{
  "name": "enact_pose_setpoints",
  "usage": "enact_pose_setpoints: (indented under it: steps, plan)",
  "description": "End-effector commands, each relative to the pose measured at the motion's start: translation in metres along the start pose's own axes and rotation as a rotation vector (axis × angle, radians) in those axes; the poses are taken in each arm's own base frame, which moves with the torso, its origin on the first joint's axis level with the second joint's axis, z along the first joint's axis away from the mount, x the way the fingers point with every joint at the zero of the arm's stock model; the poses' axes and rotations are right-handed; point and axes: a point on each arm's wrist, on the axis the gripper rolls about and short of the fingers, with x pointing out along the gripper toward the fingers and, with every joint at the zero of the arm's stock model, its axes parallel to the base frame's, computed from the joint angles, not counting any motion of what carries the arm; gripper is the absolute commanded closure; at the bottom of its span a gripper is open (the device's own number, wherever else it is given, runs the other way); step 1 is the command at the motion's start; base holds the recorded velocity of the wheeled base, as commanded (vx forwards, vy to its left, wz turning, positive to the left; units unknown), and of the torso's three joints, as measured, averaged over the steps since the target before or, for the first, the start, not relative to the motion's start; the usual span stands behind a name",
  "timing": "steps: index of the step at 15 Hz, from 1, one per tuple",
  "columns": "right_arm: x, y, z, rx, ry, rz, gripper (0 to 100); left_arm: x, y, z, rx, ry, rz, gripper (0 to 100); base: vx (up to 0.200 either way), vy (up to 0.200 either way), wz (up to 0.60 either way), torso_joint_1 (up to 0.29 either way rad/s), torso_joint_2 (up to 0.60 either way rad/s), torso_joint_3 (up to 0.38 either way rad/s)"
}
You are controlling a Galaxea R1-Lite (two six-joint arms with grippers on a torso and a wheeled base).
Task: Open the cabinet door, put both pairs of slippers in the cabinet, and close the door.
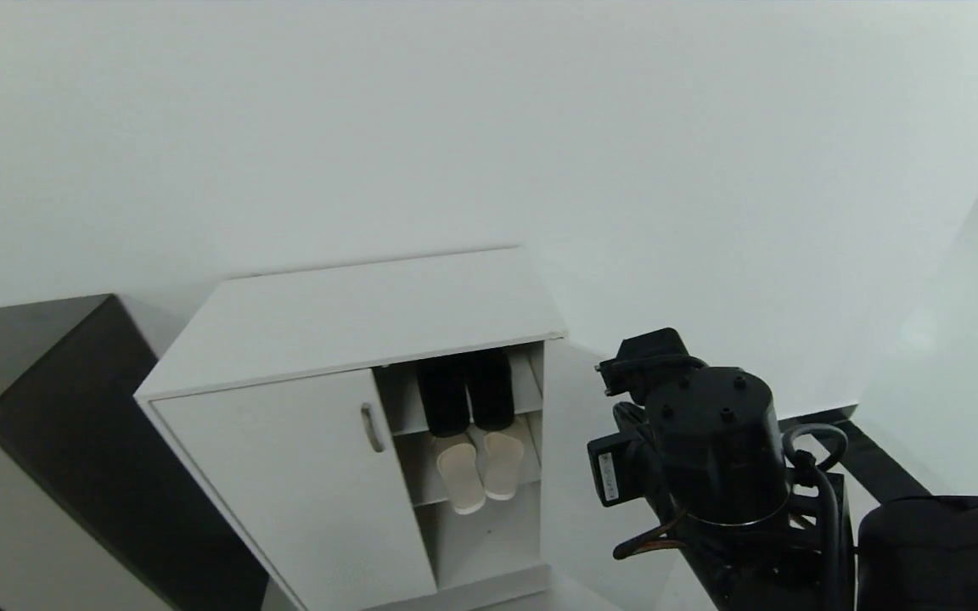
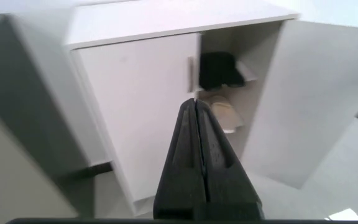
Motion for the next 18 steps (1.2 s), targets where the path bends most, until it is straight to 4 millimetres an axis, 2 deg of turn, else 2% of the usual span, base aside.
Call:
enact_pose_setpoints:
  steps: [1, 8, 12, 14, 18]
  plan:
    - [0.005, -0.006, 0.002, 0.013, -0.004, -0.024, 100, 0.0, 0.0, 0.0, 0.0, 0.0, 0.001, 100, 0.0, 0.0, -0.6, 0.007, 0.0, 0.007]
    - [0.042, -0.053, 0.016, 0.095, -0.06, -0.037, 100, 0.0, 0.0, 0.0, -0.003, 0.0, 0.002, 100, 0.0, 0.0, 0.0, 0.0, 0.0, 0.0]
    - [0.052, -0.062, 0.024, 0.132, -0.028, -0.034, 100, 0.0, 0.0, 0.0, -0.006, 0.0, 0.002, 100, 0.0, 0.0, 0.0, 0.0, 0.0, 0.0]
    - [0.059, -0.075, 0.031, 0.173, 0.004, 0.009, 100, 0.0, 0.0, 0.0, -0.006, 0.0, 0.002, 100, 0.0, 0.0, 0.0, 0.0, 0.0, 0.0]
    - [0.08, -0.081, 0.029, 0.18, 0.013, -0.029, 100, 0.0, 0.0, 0.0, -0.006, 0.0, 0.001, 100, -0.2, 0.0, 0.0, 0.005, 0.0, 0.001]
